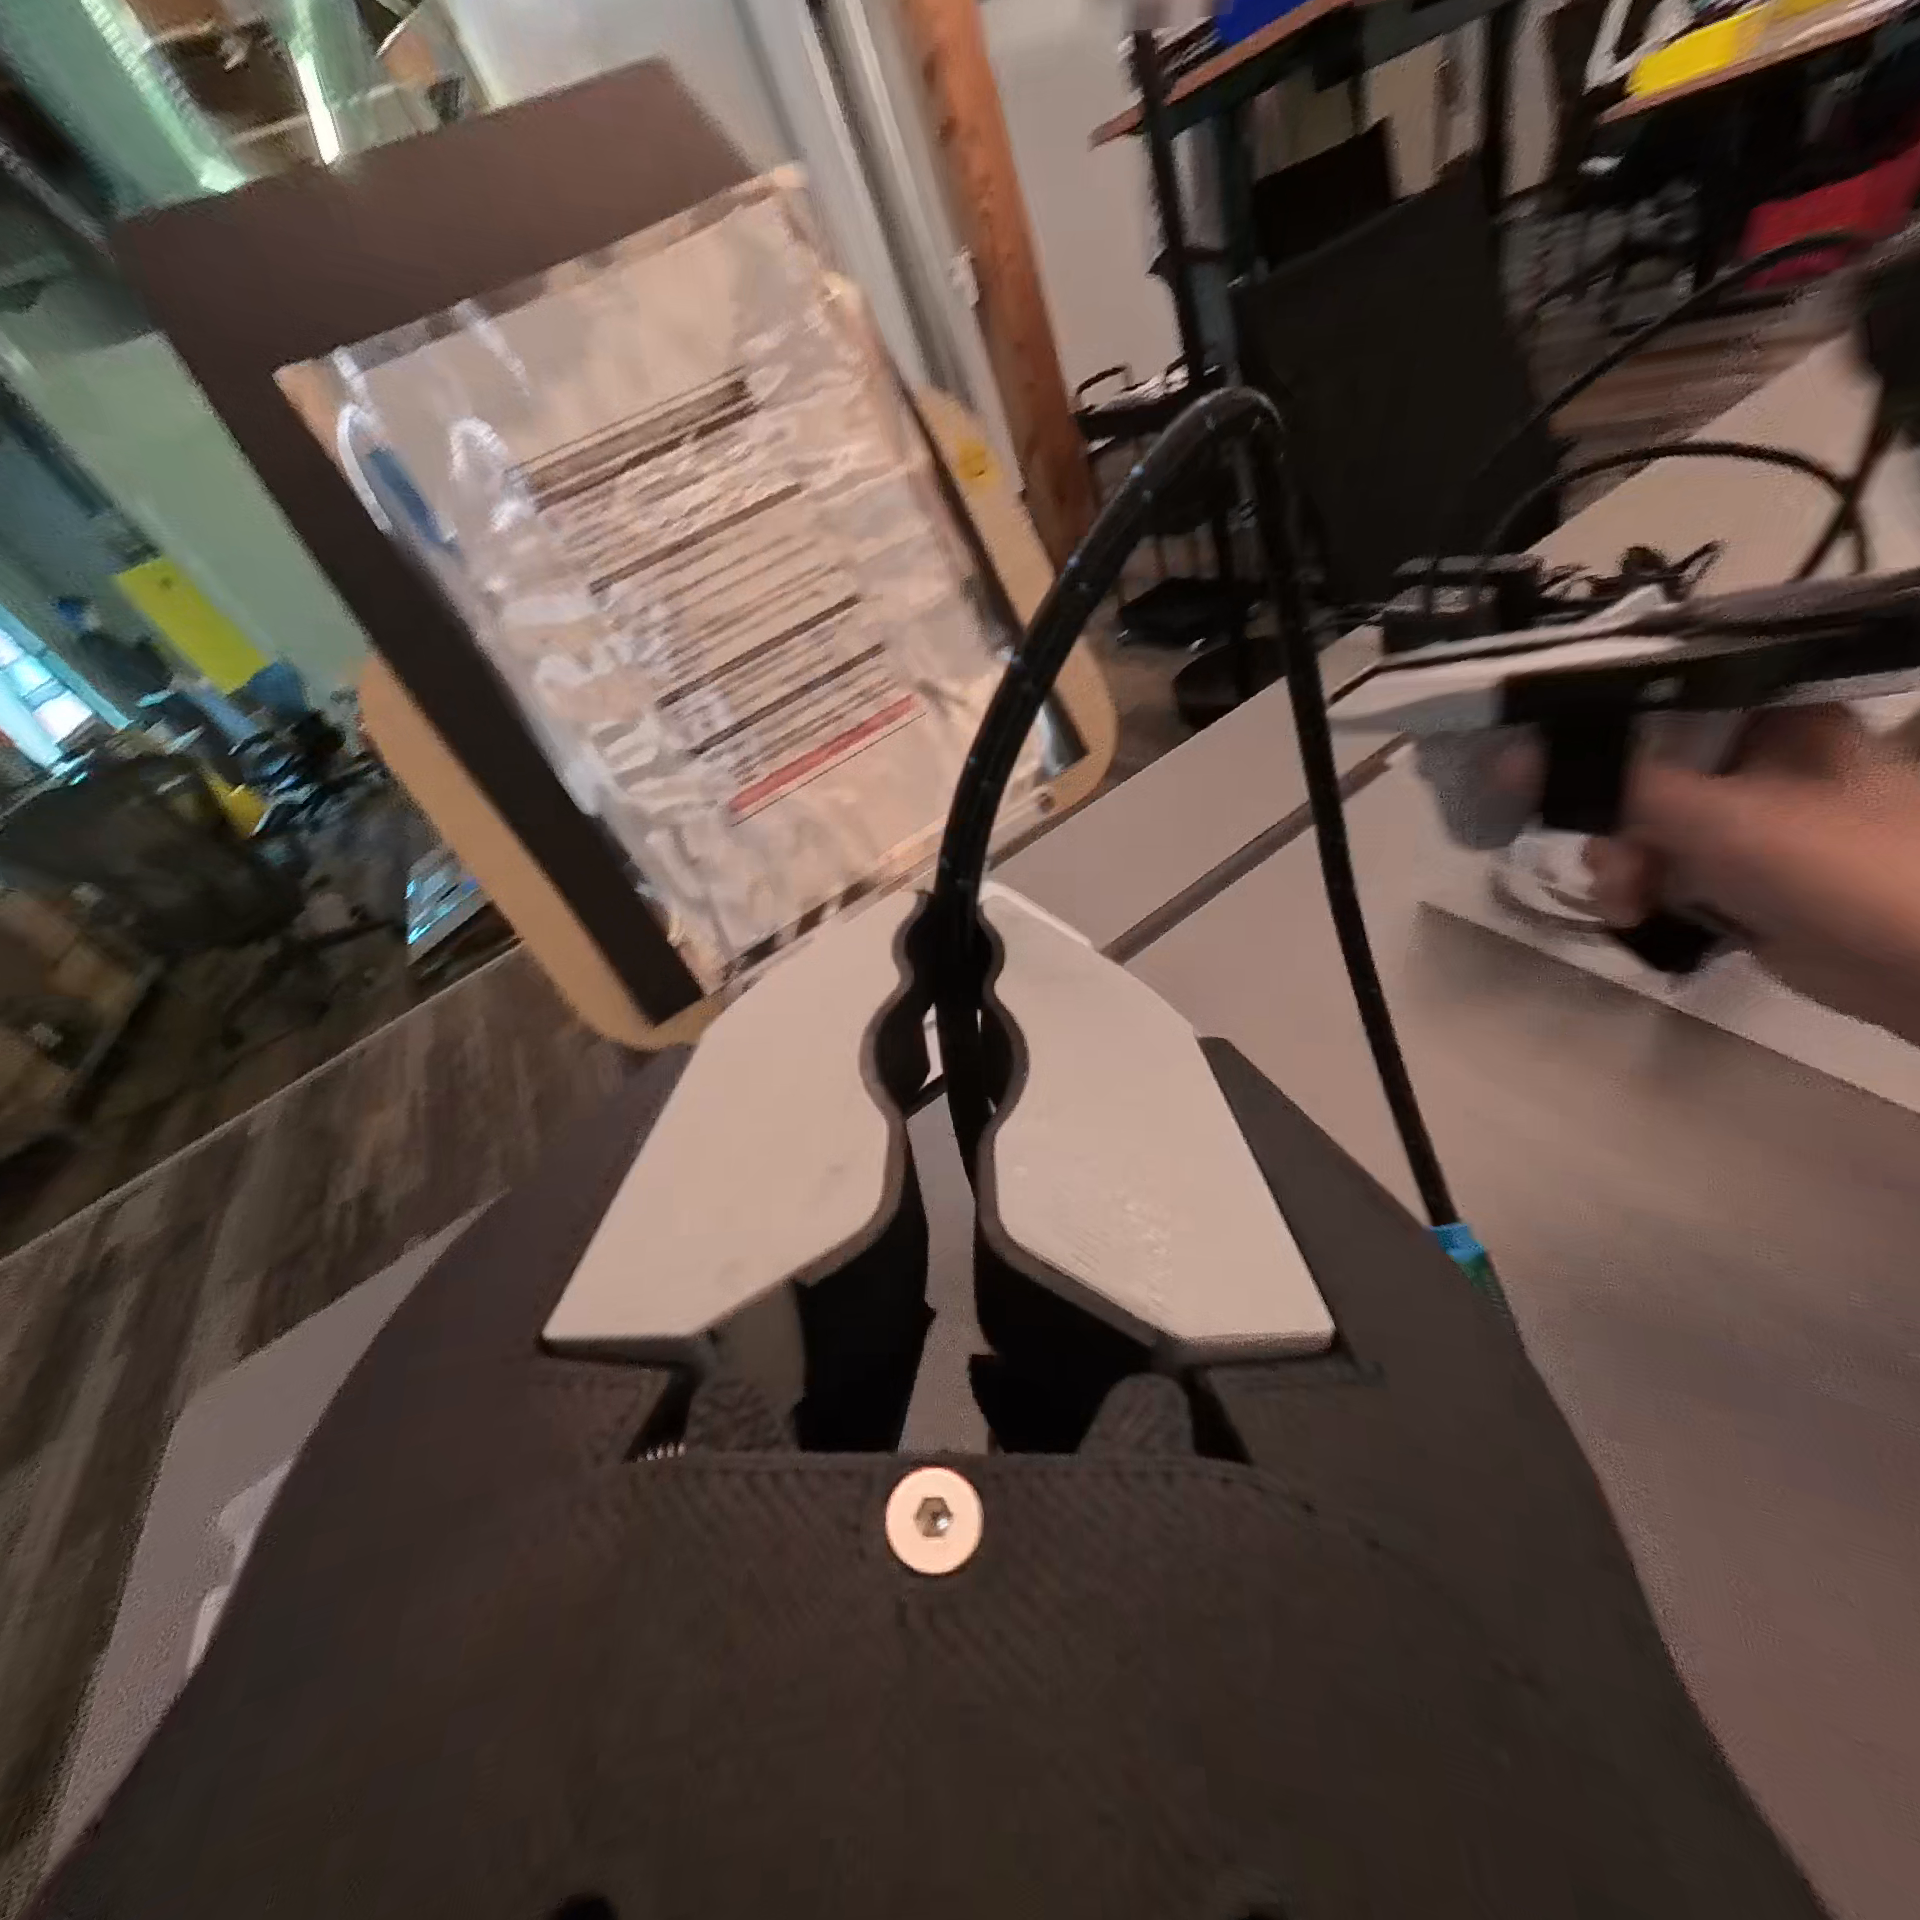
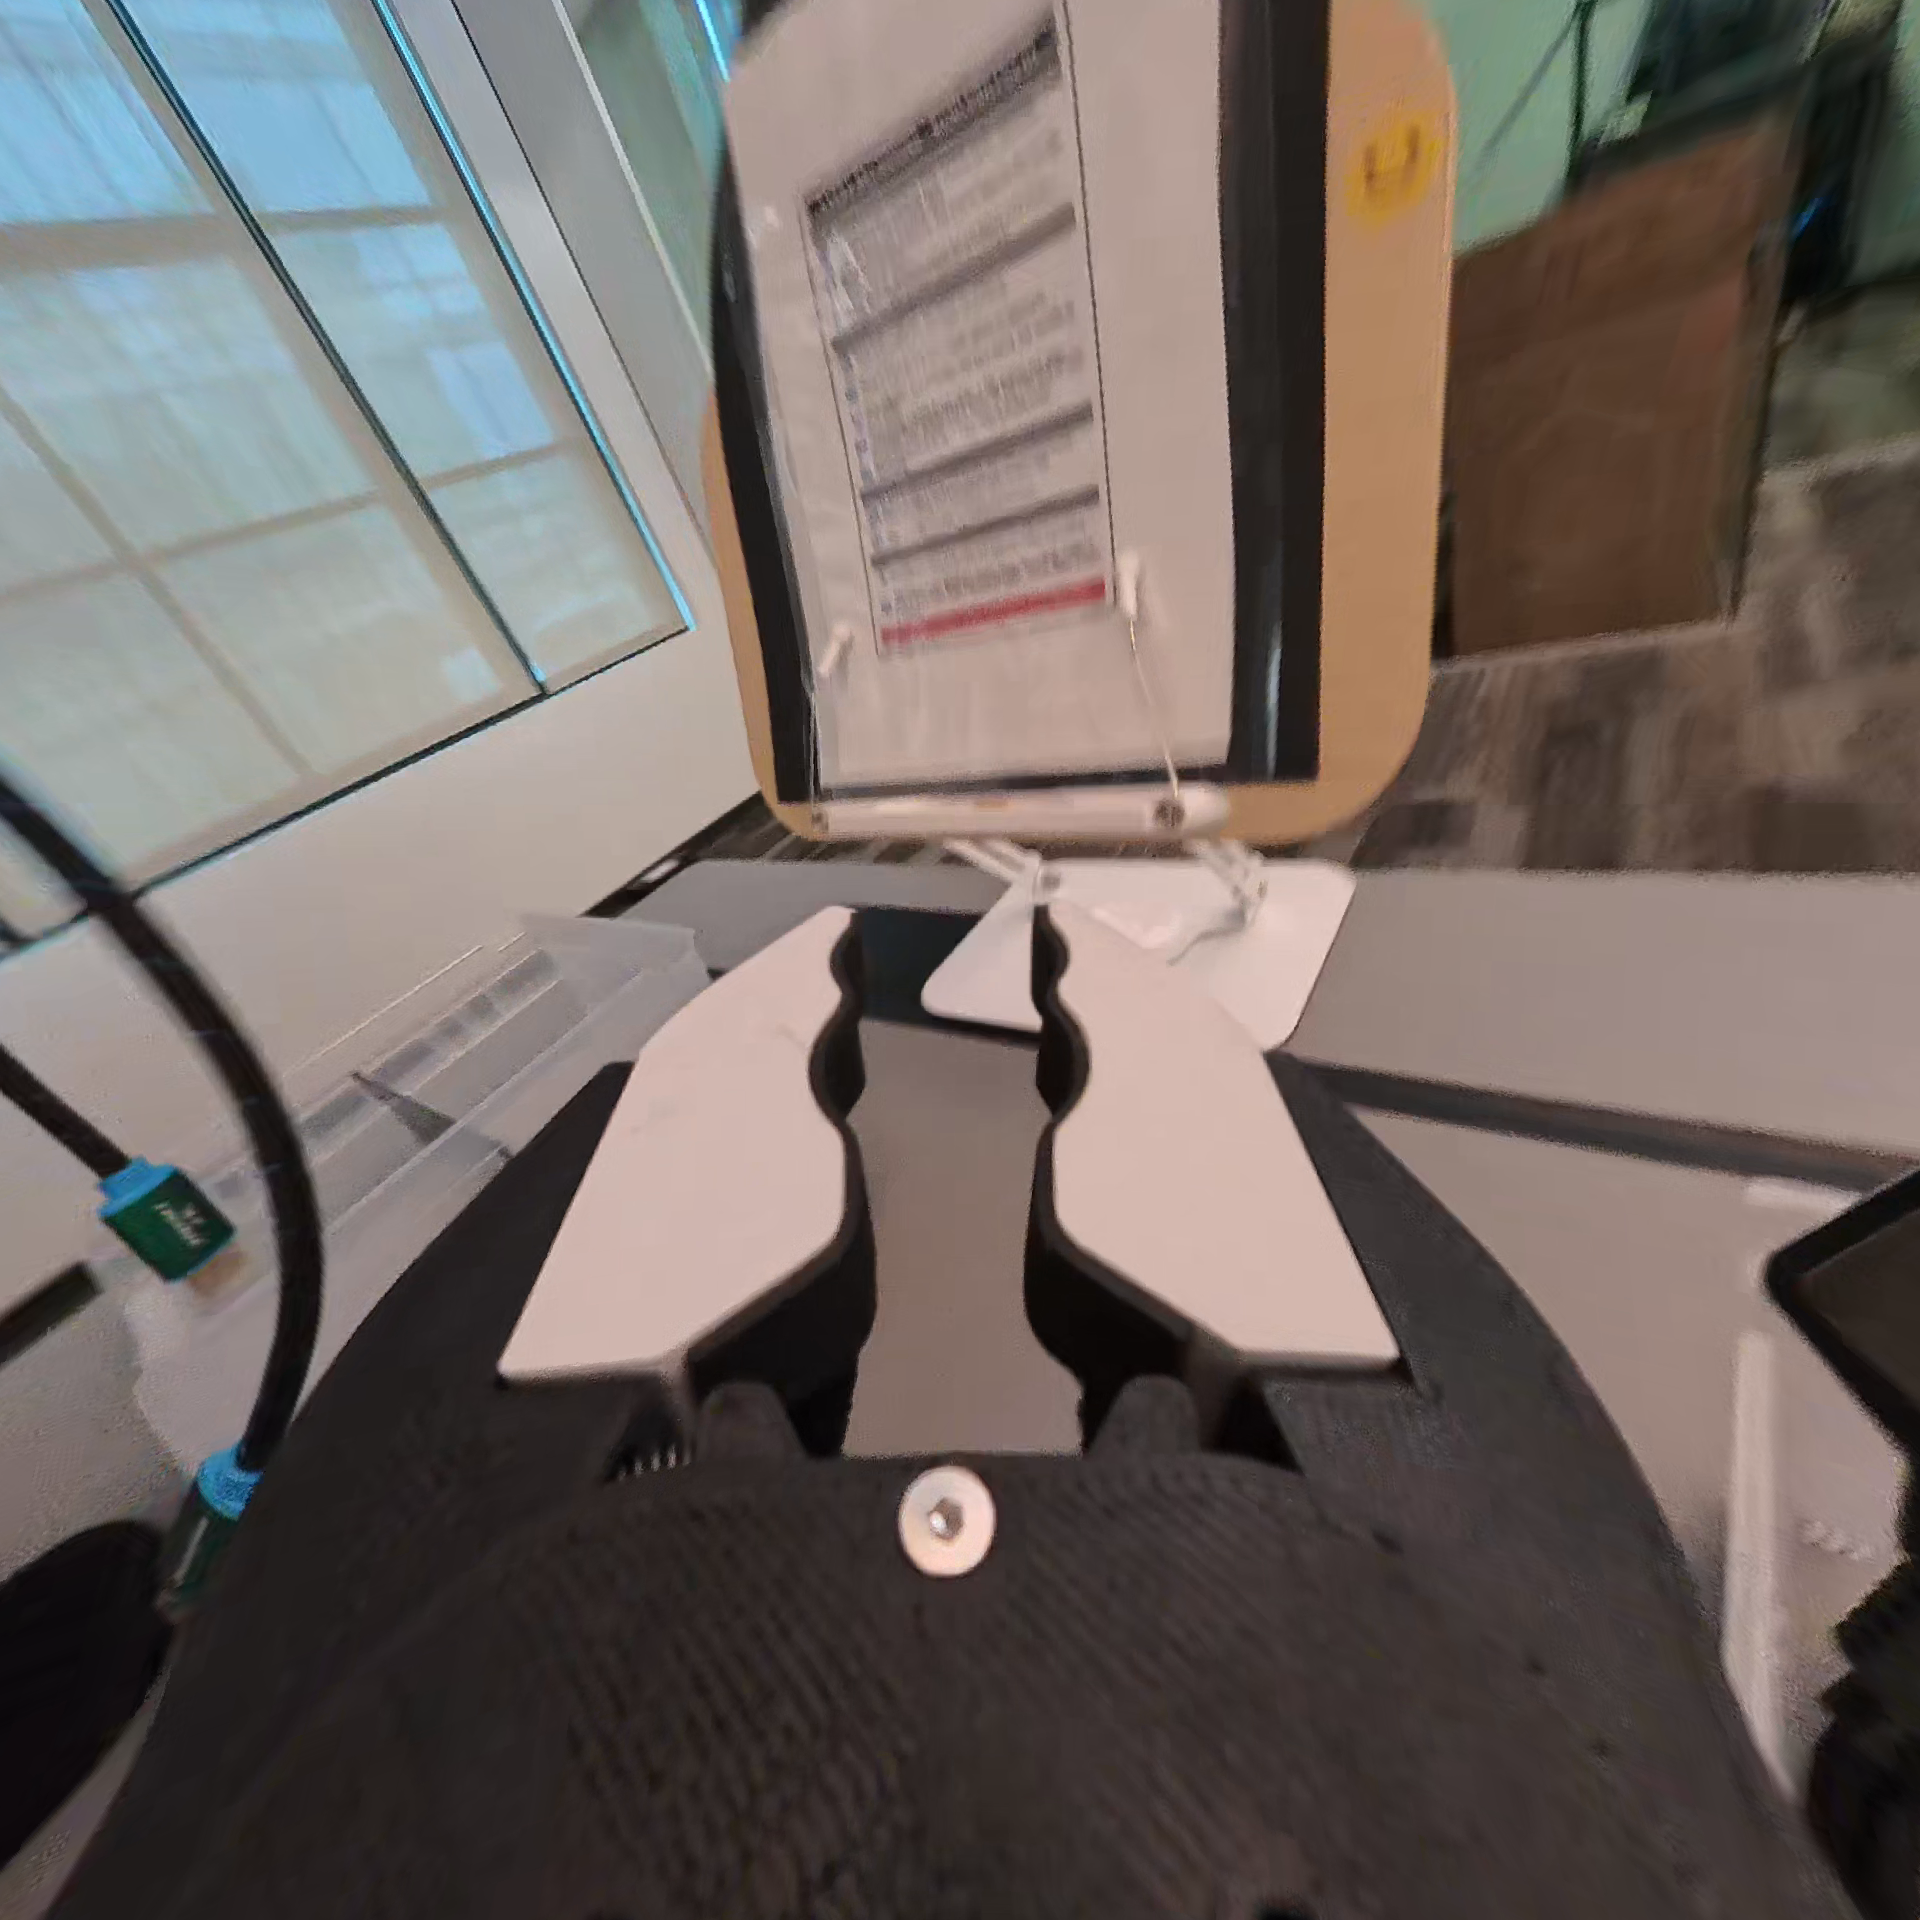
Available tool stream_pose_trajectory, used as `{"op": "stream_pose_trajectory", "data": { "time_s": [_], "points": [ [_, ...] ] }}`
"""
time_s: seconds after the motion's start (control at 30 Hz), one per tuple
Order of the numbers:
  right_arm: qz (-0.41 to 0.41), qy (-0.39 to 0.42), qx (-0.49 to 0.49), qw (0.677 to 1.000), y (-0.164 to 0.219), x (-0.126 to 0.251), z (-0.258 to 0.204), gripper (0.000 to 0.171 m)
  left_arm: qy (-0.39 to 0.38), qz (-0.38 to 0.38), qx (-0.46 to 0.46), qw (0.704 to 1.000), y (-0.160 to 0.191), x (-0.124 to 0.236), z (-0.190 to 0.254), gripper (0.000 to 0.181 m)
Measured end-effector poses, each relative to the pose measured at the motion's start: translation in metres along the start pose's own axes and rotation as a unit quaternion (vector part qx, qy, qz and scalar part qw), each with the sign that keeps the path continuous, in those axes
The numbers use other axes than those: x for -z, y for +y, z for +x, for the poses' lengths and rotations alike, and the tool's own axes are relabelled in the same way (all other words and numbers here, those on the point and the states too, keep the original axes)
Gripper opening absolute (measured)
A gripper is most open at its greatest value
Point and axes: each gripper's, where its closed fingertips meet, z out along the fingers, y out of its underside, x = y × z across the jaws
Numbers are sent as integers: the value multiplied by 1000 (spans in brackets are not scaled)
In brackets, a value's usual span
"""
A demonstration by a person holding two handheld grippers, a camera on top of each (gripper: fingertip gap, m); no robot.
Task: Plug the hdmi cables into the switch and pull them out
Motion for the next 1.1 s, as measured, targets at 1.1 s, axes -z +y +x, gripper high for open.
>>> {"op": "stream_pose_trajectory", "data": {
  "time_s": [1.1],
  "points": [
    [-53,-393,31,918,15,25,-207,7,323,40,167,931,-24,43,46,60]
  ]
}}
